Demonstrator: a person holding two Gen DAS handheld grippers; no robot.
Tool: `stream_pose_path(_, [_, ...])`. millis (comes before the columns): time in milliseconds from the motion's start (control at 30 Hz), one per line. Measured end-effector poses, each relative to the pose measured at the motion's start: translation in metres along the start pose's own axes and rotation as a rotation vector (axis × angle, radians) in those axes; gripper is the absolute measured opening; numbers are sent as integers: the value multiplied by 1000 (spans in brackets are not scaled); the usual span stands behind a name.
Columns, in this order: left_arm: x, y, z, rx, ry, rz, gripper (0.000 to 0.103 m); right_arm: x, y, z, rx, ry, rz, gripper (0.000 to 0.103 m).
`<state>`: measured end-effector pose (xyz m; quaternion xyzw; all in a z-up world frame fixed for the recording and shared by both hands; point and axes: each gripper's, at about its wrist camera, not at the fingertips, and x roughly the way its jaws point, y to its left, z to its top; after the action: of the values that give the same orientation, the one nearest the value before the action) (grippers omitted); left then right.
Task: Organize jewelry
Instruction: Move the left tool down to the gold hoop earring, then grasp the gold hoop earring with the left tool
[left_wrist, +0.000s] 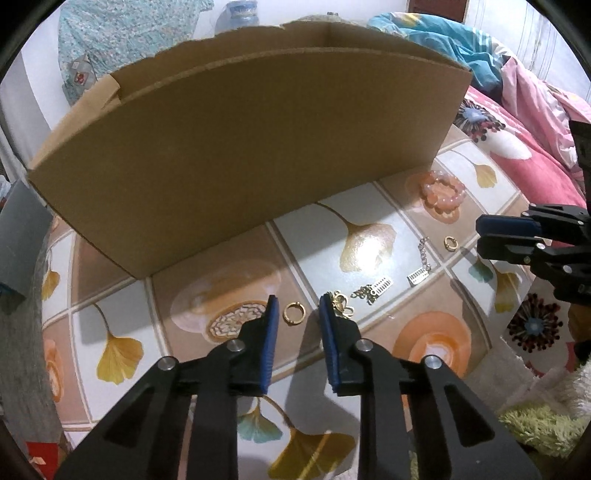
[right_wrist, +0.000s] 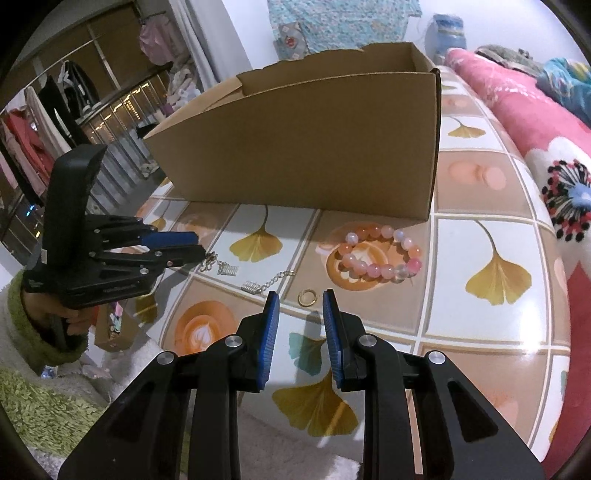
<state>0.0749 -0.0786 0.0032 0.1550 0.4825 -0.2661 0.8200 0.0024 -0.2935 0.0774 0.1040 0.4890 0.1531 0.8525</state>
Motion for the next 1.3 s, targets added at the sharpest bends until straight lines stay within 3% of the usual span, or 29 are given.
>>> stream_pose_path(267, [6,-4,0,11,41,-7,22,-1,-2,0,2,-3,4,24])
stream_pose_path(500, [6,-7,0,29,25,3,22,-2,-1,0,5,-8,0,24])
stream_pose_path(633, [8,-11,1,47,19,7,11,-3,-2,0,5,-11,1,24])
stream_pose_path(767, [9,-13,1,51,15,14,10,-5,-1,-1,0,-11,-6,23])
stream_pose_path(1300, [-8,1,-2,-2,-13,14,10,9,18,-1,-138,10,-134,22])
